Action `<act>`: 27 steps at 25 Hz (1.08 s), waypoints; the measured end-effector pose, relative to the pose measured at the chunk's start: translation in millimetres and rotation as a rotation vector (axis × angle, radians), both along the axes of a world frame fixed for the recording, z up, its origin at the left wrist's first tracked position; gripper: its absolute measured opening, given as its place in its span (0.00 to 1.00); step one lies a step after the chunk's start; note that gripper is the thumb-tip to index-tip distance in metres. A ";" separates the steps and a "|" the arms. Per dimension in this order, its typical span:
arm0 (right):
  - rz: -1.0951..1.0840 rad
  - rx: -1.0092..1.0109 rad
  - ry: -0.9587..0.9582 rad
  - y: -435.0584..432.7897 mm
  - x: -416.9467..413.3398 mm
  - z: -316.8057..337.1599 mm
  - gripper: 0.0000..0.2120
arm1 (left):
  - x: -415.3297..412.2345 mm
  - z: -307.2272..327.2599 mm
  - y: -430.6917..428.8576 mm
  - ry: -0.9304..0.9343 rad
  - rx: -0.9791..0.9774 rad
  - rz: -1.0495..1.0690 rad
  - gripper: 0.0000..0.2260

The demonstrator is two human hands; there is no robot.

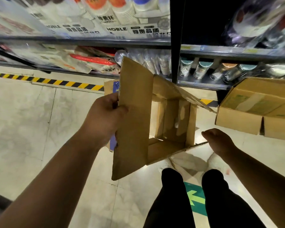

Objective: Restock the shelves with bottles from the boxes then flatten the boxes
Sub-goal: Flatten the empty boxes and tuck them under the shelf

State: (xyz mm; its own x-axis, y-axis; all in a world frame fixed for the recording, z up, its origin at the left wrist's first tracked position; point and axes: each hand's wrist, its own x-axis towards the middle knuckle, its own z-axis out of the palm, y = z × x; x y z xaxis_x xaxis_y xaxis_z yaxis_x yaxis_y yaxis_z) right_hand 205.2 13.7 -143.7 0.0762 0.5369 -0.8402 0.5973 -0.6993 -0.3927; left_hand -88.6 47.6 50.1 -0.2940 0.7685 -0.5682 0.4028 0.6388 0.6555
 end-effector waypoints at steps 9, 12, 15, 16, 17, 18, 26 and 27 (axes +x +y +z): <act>0.178 -0.256 -0.242 6.5 74.3 -15.5 0.14 | 3.9 -70.5 11.4 -0.109 -0.182 0.096 0.12; 0.264 -0.357 -0.158 -8.1 73.1 -38.9 0.08 | 10.3 -101.6 7.9 0.035 -0.160 0.036 0.13; 0.250 -0.355 -0.112 -23.3 69.9 -70.2 0.12 | 12.2 -127.0 0.6 0.206 -0.077 -0.003 0.11; 0.207 -0.369 -0.106 -27.7 68.7 -76.9 0.14 | 16.4 -135.7 -3.9 0.274 -0.058 -0.056 0.10; 0.159 -0.370 -0.091 -31.2 66.2 -78.5 0.15 | 22.3 -144.0 -9.4 0.345 -0.043 -0.114 0.11; 0.123 -0.359 -0.092 -33.3 63.8 -82.9 0.18 | 28.0 -151.5 -14.8 0.417 -0.033 -0.159 0.12; 0.025 -0.212 -0.280 -31.9 19.1 -151.9 0.60 | 44.0 -202.6 -26.7 0.582 -0.059 -0.078 0.14; -0.039 -0.224 -0.312 -32.1 14.3 -157.3 0.63 | 45.5 -208.0 -28.8 0.580 -0.066 -0.068 0.14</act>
State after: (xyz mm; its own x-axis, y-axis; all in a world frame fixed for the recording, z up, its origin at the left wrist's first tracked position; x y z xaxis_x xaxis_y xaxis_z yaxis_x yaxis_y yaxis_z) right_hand 219.5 -18.4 -301.0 0.3634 0.3345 -0.8695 0.6350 -0.7719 -0.0316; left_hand -43.2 18.8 -157.9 -0.5224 0.7649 -0.3769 0.7250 0.6311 0.2757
